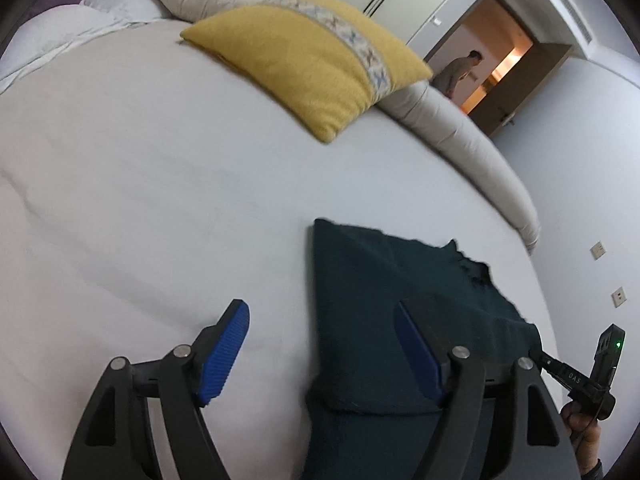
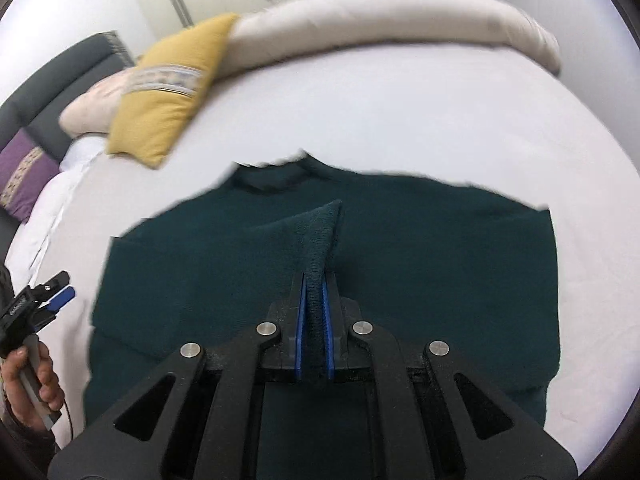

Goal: Fold small clothes

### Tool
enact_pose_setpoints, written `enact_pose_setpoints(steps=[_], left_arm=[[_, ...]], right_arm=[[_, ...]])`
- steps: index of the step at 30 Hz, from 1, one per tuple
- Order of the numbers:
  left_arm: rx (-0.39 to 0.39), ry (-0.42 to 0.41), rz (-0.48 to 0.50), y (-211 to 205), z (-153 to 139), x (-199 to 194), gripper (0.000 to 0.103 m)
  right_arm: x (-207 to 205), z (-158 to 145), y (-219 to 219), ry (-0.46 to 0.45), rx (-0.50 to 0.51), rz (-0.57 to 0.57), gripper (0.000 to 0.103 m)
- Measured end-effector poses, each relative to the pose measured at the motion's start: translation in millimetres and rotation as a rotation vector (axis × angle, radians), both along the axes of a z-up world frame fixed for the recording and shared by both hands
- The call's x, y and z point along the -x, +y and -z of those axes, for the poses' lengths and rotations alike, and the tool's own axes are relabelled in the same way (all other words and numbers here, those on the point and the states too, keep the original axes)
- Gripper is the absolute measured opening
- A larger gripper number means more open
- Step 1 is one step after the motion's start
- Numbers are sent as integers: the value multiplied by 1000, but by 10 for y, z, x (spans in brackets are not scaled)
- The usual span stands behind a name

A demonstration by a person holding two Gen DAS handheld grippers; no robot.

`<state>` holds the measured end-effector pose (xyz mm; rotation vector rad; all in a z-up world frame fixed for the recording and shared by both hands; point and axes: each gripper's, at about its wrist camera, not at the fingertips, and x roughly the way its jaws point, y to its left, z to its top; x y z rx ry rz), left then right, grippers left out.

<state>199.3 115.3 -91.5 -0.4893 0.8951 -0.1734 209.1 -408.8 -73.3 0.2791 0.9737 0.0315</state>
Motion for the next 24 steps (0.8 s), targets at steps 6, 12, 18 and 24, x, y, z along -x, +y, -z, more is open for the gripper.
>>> enact_pose_setpoints(steps=[6,12,18,24], left_arm=[[-126,69,28,-269,210,-305,75],[-211,91,102,-510,253,-493,24],[-258,53,134,-475,154,-588,8],[-311,20,133,-460,283,-597,8]], right_arm=[[13,340,-124,42,-28,8,6],[46,469,-94,36,-43,-13,9],[38,436,69,30,22,-42,7],[74,366,73,9,-16,-13,6]])
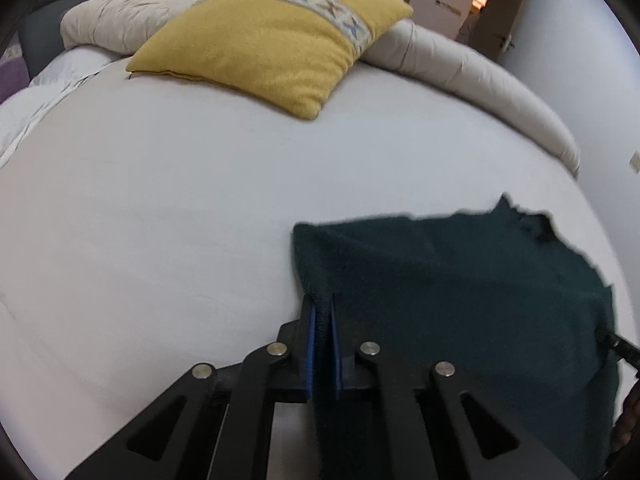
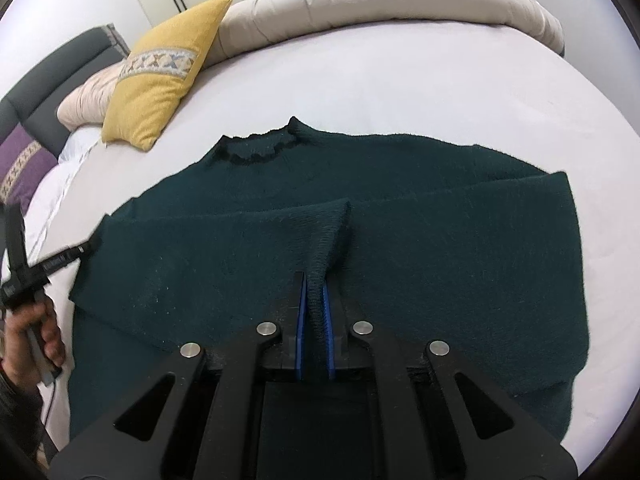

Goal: Fold small clothes

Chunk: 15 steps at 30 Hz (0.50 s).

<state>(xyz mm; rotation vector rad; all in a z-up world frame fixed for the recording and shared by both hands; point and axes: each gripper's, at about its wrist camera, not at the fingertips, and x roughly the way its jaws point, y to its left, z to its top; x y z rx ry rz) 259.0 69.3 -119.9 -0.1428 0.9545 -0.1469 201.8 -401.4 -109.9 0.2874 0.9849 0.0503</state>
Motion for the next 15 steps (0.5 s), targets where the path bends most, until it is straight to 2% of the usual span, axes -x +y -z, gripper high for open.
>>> enact_pose_setpoints(steps=[2,3,6,8,10,11,12,15], left_arm=[[9,-13,6,12,16,26,8],[12,-14,12,13,6,30,9],[45,-5,9,87,-73,96,12],[69,-28,-23,166,-172,228,14],[95,-29,-15,179,-222,338,28],[87,-24,-10,157,-222,400,41],[77,-14,-6,134,-203,443,48],[55,29,11,64,-62,502,47]], right_arm=[[-5,216,-58,40,-34,24,6],[16,259,-96,25,-60,31,6],[19,216,-110,18,-71,36,6],[0,166,-78,18,-58,22,9],[2,129,-84,15,-69,25,10],[13,107,-87,16,-79,27,11],[22,97,-91,20,-85,28,11],[14,114,-80,34,-80,31,12]])
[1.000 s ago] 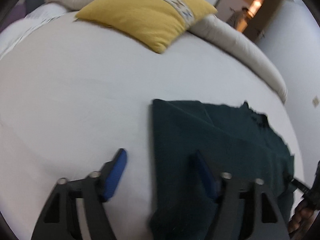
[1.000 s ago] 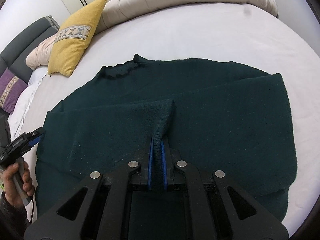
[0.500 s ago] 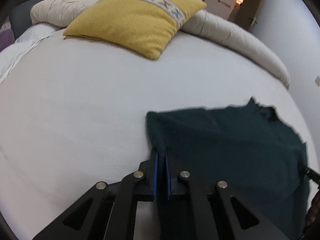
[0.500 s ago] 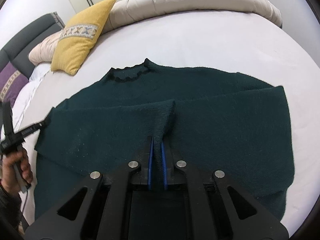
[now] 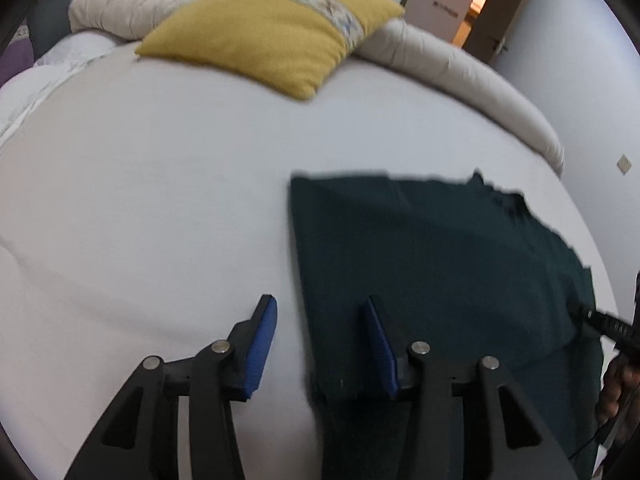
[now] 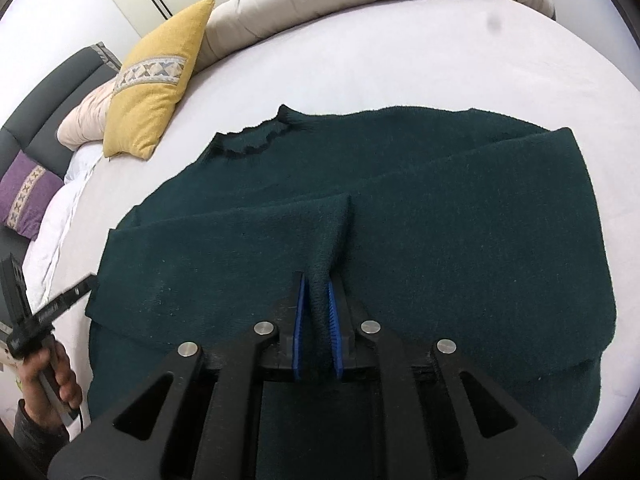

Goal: Fold small clothes

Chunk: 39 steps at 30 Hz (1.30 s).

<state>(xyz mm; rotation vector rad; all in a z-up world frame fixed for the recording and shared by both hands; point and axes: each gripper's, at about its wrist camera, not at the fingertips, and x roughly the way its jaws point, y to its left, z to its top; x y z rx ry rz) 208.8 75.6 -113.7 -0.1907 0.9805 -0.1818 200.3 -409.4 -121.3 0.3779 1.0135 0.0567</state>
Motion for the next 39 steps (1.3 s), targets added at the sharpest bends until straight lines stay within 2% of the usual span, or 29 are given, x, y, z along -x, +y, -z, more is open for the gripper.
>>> enact_pose_setpoints(steps=[2,3,5,8,11,13,16,19,24,27,29,31,33,37,38,39], left_arm=[[0,-15,-8,16,40,29,42],[4,-15,-11,28,46,29,32],[6,-8,-2,31,38,33,19],[-28,-20,12,-14,28,63,15],[-50,-34,14,-43,75,81,15],[-64,-45,16,-58,88,95,15],[-90,-52,27,-88,80,123,14],[-80,-46,20,-78,83,117,14],[-87,-47,21,-98,75,132,14],[-65,-48,-6,-68,-33,188,14],[-82,-102,-20,-101,-199,296,14],[-86,-151,-9,-174,-339,356,17],[-106,-180,20,-308,-415,344,24],[-135,-114,32,-418,-192,176,25],[-145,-36,44,-427,8,97,25],[-117,-33,43,-388,91,92,26]], right_arm=[[-20,38,27,22,35,-16,11],[-25,39,29,24,49,-19,8],[-42,33,-4,28,54,-13,7],[-49,-4,-54,27,44,13,5],[-31,-43,-1,10,77,14,5],[-48,35,6,22,88,13,5],[-44,77,-87,19,39,36,5],[-35,30,-13,11,99,17,5],[-77,133,-97,21,46,4,5],[-45,46,-101,20,50,-17,9],[42,-72,-128,7,89,13,10],[121,-205,-160,-31,105,49,13],[166,-359,-117,-96,78,43,14],[95,-368,147,-106,59,-53,14],[70,-276,211,-80,62,-74,15],[49,-152,239,-39,69,-82,18]])
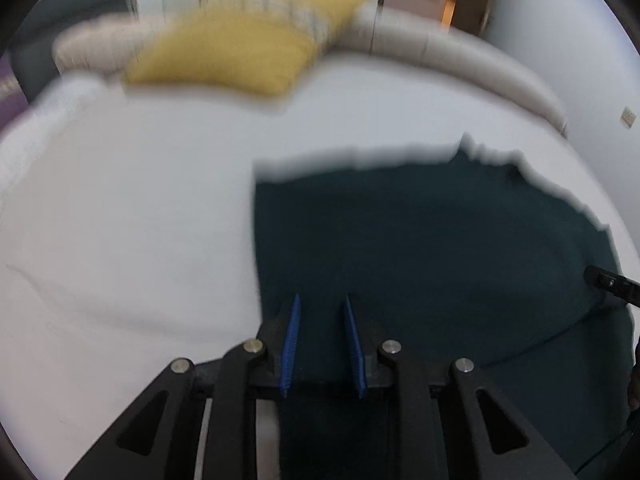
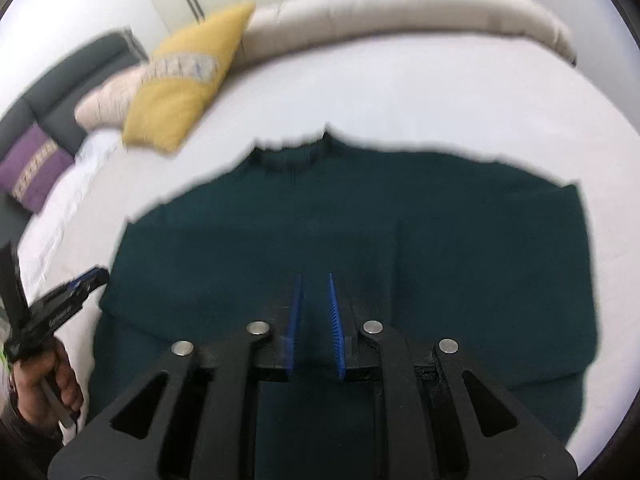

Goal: Fold small clothes

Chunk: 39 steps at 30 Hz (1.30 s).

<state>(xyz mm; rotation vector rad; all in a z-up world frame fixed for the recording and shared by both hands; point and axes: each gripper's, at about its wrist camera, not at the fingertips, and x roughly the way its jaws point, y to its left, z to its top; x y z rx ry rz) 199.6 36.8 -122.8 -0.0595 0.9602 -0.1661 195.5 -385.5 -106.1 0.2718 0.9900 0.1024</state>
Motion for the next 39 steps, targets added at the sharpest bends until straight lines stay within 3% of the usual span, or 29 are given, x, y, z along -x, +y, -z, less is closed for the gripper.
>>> enact_pose_setpoints(steps=[1,2,5,7,9,11,12,13,19,25,29,39], left_arm=[[34,-34,-2,56,0,34,27],[47,-24,-1,85,-24,47,27],[81,-14,7,159,-143,134,27],[102,-25,-7,259,-268,311,32],[134,-48,-2,351,-379,546,54],[173,-63,14,460,-482,830,68],[189,-64,17,506,-511,958,73],[222,-58,20,587,-541,1164,73],[410,63,-8,955,-437,1967,73],[471,218,11,941,-176,2522,73],[500,293,53,828,-36,2726,73],[597,355,43,977,57,2739,65]], right_arm=[[-27,166,-13,60,3,2,18],[22,248,-89,25,-49,0,18],[233,149,-288,-18,-120,37,18],[423,39,-386,-27,-69,85,23],[679,-104,-508,-44,-78,114,23],[1013,-267,-637,-77,-107,131,33],[1219,-348,-692,-97,-112,145,49],[1406,-399,-723,-116,-120,159,60],[2463,-445,-893,-103,-207,171,61],[3293,-180,-949,-33,-292,195,61],[3572,7,-1080,1,-369,249,61],[3889,141,-1229,36,-458,265,61]])
